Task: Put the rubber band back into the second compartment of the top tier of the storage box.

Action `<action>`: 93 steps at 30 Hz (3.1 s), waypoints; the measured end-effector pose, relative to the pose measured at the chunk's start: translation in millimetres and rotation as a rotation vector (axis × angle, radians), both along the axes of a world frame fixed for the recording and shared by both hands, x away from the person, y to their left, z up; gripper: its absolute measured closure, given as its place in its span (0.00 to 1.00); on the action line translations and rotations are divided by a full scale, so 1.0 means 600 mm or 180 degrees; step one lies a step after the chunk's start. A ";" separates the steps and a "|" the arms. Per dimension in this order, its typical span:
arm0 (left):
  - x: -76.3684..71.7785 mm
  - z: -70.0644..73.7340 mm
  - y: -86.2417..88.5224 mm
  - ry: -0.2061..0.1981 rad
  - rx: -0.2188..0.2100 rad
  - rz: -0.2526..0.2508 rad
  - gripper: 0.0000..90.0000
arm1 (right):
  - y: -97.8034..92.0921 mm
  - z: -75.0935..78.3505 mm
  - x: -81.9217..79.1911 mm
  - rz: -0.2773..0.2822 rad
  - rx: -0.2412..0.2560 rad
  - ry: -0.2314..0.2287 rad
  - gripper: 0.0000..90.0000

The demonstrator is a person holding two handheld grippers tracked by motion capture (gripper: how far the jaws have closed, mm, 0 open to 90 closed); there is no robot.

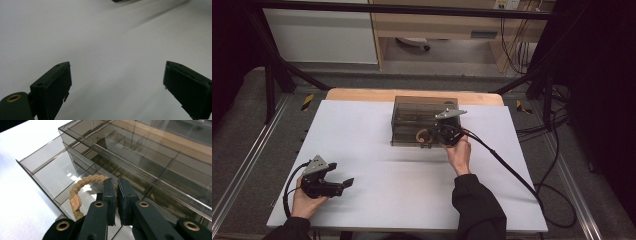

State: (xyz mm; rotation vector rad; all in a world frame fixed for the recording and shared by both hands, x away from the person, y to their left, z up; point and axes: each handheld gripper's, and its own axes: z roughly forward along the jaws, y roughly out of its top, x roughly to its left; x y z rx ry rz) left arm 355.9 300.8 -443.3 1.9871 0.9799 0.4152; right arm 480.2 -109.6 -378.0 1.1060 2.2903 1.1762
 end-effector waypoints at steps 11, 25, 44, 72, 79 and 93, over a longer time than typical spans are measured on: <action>0.000 0.000 0.000 0.0001 0.0001 -0.0001 0.08 | 0.004 -0.008 0.000 0.0009 -0.0043 0.0032 0.95; 0.000 0.000 0.000 0.0000 0.0001 0.0001 0.08 | 0.005 -0.009 -0.001 0.0013 -0.0068 0.0047 0.93; 0.000 0.000 0.000 -0.0001 0.0001 0.0004 0.08 | -0.007 0.022 -0.017 0.0051 0.0087 -0.0097 0.68; 0.001 0.000 0.000 0.0008 0.0020 0.0006 0.08 | -0.062 0.049 -0.053 0.0047 0.0312 -0.0158 0.06; 0.001 0.000 0.000 0.0010 0.0019 0.0005 0.08 | -0.081 0.047 -0.064 0.0041 0.0368 -0.0135 0.03; 0.001 -0.001 -0.001 0.0012 0.0025 0.0000 0.08 | -0.123 0.032 -0.089 -0.0024 0.0428 -0.0176 0.01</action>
